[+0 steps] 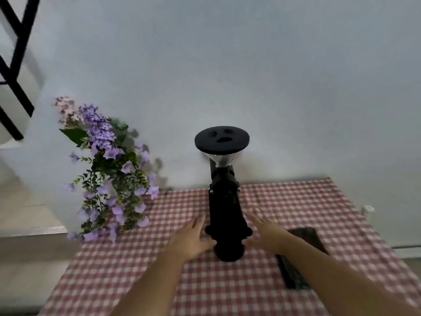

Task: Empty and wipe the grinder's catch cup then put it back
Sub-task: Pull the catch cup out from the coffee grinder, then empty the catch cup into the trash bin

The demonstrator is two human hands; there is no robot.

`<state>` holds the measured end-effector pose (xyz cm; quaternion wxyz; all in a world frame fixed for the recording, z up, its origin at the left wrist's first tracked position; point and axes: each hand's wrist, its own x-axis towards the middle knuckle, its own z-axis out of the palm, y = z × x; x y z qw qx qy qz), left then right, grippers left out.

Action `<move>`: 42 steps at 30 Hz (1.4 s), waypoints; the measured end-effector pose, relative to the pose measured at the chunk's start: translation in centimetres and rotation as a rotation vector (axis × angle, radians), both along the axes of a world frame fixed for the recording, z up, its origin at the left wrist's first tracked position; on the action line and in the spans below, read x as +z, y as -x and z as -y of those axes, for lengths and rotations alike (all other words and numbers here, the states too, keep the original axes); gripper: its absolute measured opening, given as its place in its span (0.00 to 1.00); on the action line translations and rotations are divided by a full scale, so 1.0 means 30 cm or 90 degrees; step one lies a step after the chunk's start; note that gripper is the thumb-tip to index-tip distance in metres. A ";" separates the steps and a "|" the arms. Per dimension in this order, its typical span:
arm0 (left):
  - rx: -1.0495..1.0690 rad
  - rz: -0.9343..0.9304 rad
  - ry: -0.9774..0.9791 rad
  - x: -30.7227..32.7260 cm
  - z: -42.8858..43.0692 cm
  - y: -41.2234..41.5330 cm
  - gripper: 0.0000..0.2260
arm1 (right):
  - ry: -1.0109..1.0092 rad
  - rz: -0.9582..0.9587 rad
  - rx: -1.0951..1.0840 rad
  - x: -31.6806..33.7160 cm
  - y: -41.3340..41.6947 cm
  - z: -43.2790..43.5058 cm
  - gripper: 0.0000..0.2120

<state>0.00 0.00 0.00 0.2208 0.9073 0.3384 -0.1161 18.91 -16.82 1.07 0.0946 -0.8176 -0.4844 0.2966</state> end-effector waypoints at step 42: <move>-0.487 0.243 0.208 0.053 0.931 -0.554 0.55 | -0.414 0.011 -0.606 -0.014 0.103 1.030 0.57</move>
